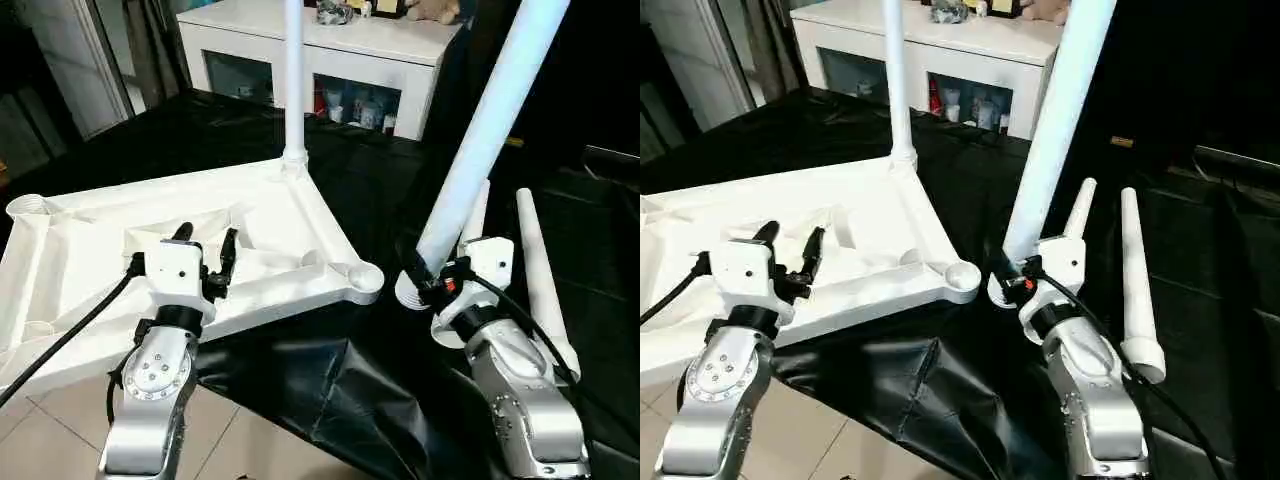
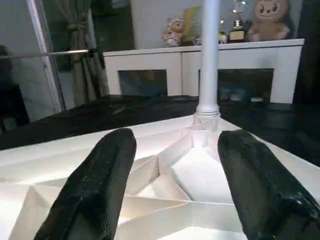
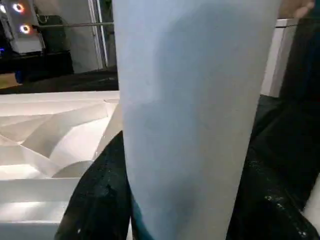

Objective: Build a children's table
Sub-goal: Insert table leg to table base

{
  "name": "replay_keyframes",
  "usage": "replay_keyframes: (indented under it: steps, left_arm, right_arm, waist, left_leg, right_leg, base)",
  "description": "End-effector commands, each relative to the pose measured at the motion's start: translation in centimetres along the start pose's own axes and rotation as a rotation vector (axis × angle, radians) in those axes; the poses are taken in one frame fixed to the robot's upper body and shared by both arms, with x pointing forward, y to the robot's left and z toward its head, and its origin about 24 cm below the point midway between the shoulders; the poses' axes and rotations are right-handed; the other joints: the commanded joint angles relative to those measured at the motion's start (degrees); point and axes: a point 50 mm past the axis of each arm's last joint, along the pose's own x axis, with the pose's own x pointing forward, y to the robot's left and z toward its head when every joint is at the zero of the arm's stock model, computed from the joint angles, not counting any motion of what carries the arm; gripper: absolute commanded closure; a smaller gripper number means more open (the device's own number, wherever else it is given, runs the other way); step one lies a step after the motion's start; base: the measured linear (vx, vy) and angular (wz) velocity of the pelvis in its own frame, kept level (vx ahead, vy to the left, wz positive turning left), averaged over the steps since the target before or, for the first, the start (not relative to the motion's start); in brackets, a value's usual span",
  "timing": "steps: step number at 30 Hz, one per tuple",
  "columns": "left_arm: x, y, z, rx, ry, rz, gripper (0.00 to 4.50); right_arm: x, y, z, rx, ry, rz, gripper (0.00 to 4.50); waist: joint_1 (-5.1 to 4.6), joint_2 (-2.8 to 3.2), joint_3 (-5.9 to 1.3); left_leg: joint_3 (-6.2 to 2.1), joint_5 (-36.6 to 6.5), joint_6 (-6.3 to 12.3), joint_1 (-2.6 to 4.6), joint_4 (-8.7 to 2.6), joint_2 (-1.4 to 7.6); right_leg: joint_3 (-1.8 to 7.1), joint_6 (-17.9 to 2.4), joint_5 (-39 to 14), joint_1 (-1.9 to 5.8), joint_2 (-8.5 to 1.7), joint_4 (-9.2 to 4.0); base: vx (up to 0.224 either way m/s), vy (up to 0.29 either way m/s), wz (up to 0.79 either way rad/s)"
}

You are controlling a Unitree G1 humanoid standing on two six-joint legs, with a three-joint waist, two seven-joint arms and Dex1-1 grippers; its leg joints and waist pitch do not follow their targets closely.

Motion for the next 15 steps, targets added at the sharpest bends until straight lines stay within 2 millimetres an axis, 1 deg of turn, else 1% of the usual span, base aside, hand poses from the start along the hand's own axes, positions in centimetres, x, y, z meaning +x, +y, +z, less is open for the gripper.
replay_keyframes:
  steps: [1, 2, 3, 4, 5, 6, 7, 8, 9, 10, 11, 12, 13, 15]
  left_arm:
    - [-0.2, 0.2, -0.2, 0.029, -0.002, 0.03, 1.43]
    - [-0.3, 0.3, 0.0, 0.037, -0.012, 0.029, 1.43]
    - [-0.2, 0.4, 0.2, 0.046, -0.026, 0.03, 1.43]
    - [0.0, 0.5, 0.8, 0.051, -0.065, 0.015, 1.43]
    - [0.2, 0.5, 1.3, 0.046, -0.092, 0.003, 1.43]
    - [0.1, 0.6, 1.3, 0.043, -0.089, 0.016, 1.43]
    - [0.1, 0.6, 1.3, 0.043, -0.089, 0.016, 1.43]
    - [-0.2, 0.9, 0.8, 0.041, -0.081, 0.056, 1.43]
    - [-0.3, 1.0, 0.6, 0.037, -0.078, 0.063, 1.43]
    - [-0.5, 1.2, 0.5, 0.033, -0.074, 0.073, 1.43]
    - [-0.5, 1.2, 0.6, 0.034, -0.077, 0.071, 1.43]
    - [-0.4, 1.1, 0.8, 0.038, -0.091, 0.062, 1.43]
    - [-0.4, 1.1, 0.8, 0.038, -0.091, 0.062, 1.43]
    - [-0.1, 1.2, 1.0, 0.067, -0.102, 0.06, 1.43]
  right_arm:
    - [0.0, -0.4, 0.3, -0.005, -0.017, -0.011, 2.59]
    - [0.1, -0.3, 0.3, -0.007, -0.018, -0.004, 2.59]
    - [0.2, -0.1, 0.4, -0.012, -0.02, 0.001, 2.59]
    - [0.5, 0.1, 0.8, -0.032, -0.032, 0.01, 2.59]
    - [0.8, 0.1, 1.1, -0.059, -0.049, 0.007, 2.59]
    - [0.7, -0.1, 1.0, -0.061, -0.047, -0.01, 2.59]
    - [0.7, -0.1, 1.0, -0.061, -0.047, -0.01, 2.59]
    - [0.5, -0.5, 0.6, -0.036, -0.041, -0.059, 2.59]
    - [0.4, -0.5, 0.5, -0.03, -0.04, -0.07, 2.59]
    - [0.3, -0.5, 0.4, -0.02, -0.037, -0.087, 2.59]
    - [0.3, -0.4, 0.4, -0.021, -0.037, -0.084, 2.59]
    - [0.4, -0.2, 0.5, -0.022, -0.038, -0.075, 2.59]
    - [0.4, -0.2, 0.5, -0.022, -0.038, -0.075, 2.59]
    - [0.6, 0.0, 0.6, -0.028, -0.043, -0.053, 2.59]
  waist:
    - [0.27, -0.6, -2.85]
    - [0.17, -1.0, -2.75]
    - [0.11, -1.18, -2.74]
    - [0.17, -0.43, -2.79]
    - [-0.16, -0.61, -2.76]
    - [-0.18, -0.78, -2.78]
    - [-0.22, -0.64, -2.75]
    - [-0.08, -1.02, -2.75]
    - [-0.1, -0.88, -2.67]
    - [-0.2, -1.17, -2.78]
    - [-0.15, -1.03, -2.87]
    - [-0.18, -1.1, -2.86]
    - [-0.1, -0.9, -2.91]
    - [-0.15, -1.11, -2.81]
  left_leg:
    - [0.07, -13.85, 2.28, -0.21, -4.45, 0.53]
    - [0.08, -13.87, 2.42, -0.27, -4.49, 0.52]
    - [0.07, -13.9, 2.38, -0.29, -4.55, 0.57]
    - [-0.07, -14.13, 2.1, -0.19, -4.58, 0.58]
    - [-0.07, -14.68, 1.88, -0.13, -4.62, 0.68]
    - [-0.11, -14.92, 1.74, -0.13, -4.67, 0.67]
    - [-0.09, -15.39, 1.52, -0.04, -4.66, 0.64]
    - [-0.1, -15.27, 1.65, 0.0, -4.66, 0.59]
    - [-0.06, -15.49, 1.56, 0.05, -4.7, 0.61]
    - [-0.1, -15.72, 1.52, -0.02, -4.75, 0.66]
    - [-0.16, -15.68, 1.39, 0.07, -4.76, 0.74]
    - [-0.17, -15.63, 1.38, 0.0, -4.78, 0.74]
    - [-0.2, -15.66, 1.34, 0.07, -4.79, 0.75]
    - [-0.15, -16.04, 1.5, 0.01, -4.84, 0.74]
  right_leg:
    - [2.95, 1.0, -25.18, 2.57, -3.55, -5.87]
    - [2.89, 1.3, -25.52, 2.52, -3.5, -5.96]
    - [2.87, 1.46, -25.67, 2.55, -3.48, -6.07]
    - [2.9, 1.39, -25.64, 2.47, -3.57, -5.95]
    - [2.89, 1.2, -24.69, 2.36, -3.37, -6.18]
    - [2.85, 1.08, -24.35, 2.47, -3.35, -6.04]
    - [2.93, 0.87, -23.86, 2.39, -3.25, -5.99]
    - [3.03, 0.74, -23.75, 2.4, -3.36, -5.94]
    - [3.1, 0.65, -23.93, 2.29, -3.38, -5.96]
    - [3.1, 0.63, -23.77, 2.44, -3.36, -5.88]
    - [3.16, 0.4, -22.91, 2.38, -3.33, -5.69]
    - [3.18, 0.39, -22.51, 2.42, -3.31, -5.64]
    - [3.21, 0.26, -22.12, 2.39, -3.27, -5.57]
    - [3.24, 0.07, -21.69, 2.43, -3.22, -5.58]
  base:
    - [0.0, 0.0, 0.0]
    - [0.0, 0.0, 0.0]
    - [0.0, 0.0, 0.0]
    - [0.0, 0.0, 0.0]
    - [0.0, 0.0, 0.0]
    - [0.0, 0.0, 0.0]
    - [0.0, 0.0, 0.0]
    - [0.0, 0.0, 0.0]
    - [0.0, 0.0, 0.0]
    - [0.0, 0.0, 0.0]
    - [0.0, 0.0, 0.0]
    - [0.0, 0.0, 0.0]
    - [0.0, 0.0, 0.0]
    - [0.0, 0.0, 0.0]
